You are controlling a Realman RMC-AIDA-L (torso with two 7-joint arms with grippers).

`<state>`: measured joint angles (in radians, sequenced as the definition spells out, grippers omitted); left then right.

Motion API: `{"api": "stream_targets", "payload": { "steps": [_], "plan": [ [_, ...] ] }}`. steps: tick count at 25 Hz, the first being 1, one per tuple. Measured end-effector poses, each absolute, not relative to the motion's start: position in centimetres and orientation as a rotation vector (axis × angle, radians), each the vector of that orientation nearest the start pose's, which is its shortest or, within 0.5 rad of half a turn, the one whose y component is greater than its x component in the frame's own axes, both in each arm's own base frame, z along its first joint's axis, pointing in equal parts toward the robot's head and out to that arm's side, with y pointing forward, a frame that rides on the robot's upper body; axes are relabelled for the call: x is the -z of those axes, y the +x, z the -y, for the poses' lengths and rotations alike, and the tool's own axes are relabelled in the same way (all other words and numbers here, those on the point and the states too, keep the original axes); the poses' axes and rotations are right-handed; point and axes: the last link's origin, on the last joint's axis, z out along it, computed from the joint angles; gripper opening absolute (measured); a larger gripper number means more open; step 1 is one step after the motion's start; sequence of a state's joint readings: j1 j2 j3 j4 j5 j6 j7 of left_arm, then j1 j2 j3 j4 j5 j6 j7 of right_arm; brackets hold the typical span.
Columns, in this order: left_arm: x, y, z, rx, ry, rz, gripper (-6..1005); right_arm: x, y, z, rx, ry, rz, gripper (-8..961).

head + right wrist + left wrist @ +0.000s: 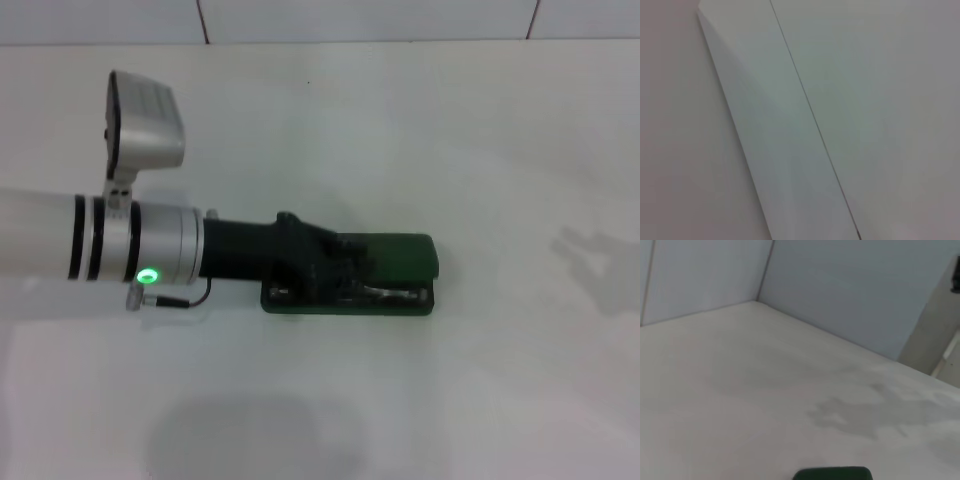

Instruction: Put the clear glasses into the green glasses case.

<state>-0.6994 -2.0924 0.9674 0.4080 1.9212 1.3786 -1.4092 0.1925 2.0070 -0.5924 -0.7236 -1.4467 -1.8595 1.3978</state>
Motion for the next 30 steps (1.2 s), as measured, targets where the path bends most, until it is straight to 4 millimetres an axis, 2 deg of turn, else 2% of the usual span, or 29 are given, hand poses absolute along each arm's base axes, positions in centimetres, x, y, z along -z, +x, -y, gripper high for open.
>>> {"api": "stream_targets", "payload": {
  "steps": [7, 11, 14, 15, 16, 19, 23, 26, 30],
  "plan": [
    [8.5, -22.7, -32.4, 0.586, -2.989, 0.703, 190, -10.6, 30.7, -24.7, -1.274, -2.218, -0.596, 180],
    [7.9, -22.1, -31.6, 0.731, -2.994, 0.648, 191, -10.7, 30.8, -24.7, -1.271, -2.219, -0.593, 180],
    [6.2, -21.4, -31.0, 0.901, -2.981, 0.571, 192, -10.4, 30.7, -24.9, -1.252, -2.240, -0.595, 181],
    [6.2, -21.4, -31.0, 0.901, -2.981, 0.571, 193, -10.3, 30.7, -24.9, -1.242, -2.252, -0.595, 181],
    [4.6, -21.0, -30.6, 1.018, -2.963, 0.521, 193, -10.1, 30.7, -25.0, -1.231, -2.265, -0.592, 181],
    [3.0, -20.7, -30.0, 1.120, -2.950, 0.470, 194, -9.3, 30.5, -25.2, -1.187, -2.323, -0.569, 182],
    [0.2, -20.3, -29.2, 1.303, -2.937, 0.446, 195, -7.3, 29.6, -25.1, -1.168, -2.453, -0.495, 183],
    [-1.7, -20.5, -28.1, 1.448, -2.895, 0.357, 256, -5.8, 28.4, -25.2, -1.227, -2.533, -0.433, 219],
    [-2.6, -21.0, -27.3, 1.440, -2.900, 0.321, 339, -4.2, 26.9, -25.6, -1.268, -2.632, -0.418, 291]
  ]
}}
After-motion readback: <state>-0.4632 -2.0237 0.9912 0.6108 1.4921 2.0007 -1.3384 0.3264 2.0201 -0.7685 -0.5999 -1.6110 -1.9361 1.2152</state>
